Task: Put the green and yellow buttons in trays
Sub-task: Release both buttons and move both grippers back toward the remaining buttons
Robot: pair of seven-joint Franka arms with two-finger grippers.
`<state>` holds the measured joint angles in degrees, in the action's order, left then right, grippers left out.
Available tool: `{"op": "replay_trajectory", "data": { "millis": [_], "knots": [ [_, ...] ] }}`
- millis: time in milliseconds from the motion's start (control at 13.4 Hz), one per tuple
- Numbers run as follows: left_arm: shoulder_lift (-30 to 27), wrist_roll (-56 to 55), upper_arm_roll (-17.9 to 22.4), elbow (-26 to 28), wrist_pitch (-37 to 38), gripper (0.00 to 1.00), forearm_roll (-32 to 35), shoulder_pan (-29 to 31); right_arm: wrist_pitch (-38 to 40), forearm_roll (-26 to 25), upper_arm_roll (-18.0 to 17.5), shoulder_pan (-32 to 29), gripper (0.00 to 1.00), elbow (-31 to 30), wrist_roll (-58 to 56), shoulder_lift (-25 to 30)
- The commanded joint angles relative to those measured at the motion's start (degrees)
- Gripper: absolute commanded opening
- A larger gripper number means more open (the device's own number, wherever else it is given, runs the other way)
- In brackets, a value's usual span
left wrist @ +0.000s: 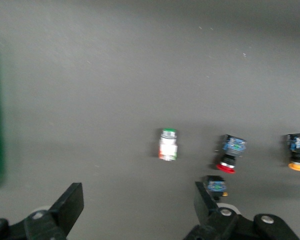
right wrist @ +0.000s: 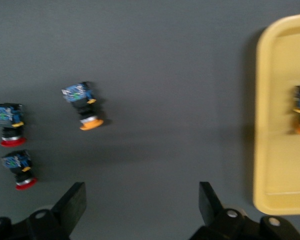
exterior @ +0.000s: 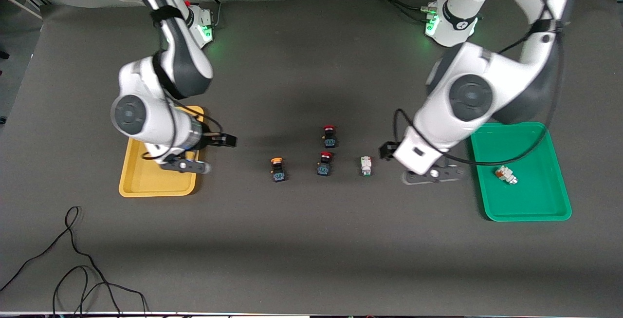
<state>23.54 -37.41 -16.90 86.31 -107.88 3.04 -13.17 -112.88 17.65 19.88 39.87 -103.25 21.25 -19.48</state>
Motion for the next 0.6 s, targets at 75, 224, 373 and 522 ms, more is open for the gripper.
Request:
{"op": "replay_trajectory", "data": {
  "millis": [75, 224, 373, 522],
  "knots": [
    [5.01, -4.43, 0.90, -0.35, -2.42, 0.97, 4.25, -3.18, -7.23, 2.12, 0.51, 4.42, 1.00, 5.17, 5.03, -8.80],
    [6.77, -4.52, 0.99, 2.62, -5.91, 0.97, 4.52, -3.88, -13.12, 4.83, 0.51, 6.35, 1.00, 5.26, 4.94, -12.84],
    [8.88, -4.69, 0.99, 6.58, -12.94, 0.97, 4.52, -3.97, -19.28, 7.22, -0.01, 7.24, 1.00, 6.04, 4.16, -17.24],
    [12.13, -7.58, 0.99, 7.65, -18.13, 0.97, 4.61, -4.49, -21.06, 7.40, -1.34, 7.24, 1.00, 8.32, 4.41, -20.76]
  ]
}}
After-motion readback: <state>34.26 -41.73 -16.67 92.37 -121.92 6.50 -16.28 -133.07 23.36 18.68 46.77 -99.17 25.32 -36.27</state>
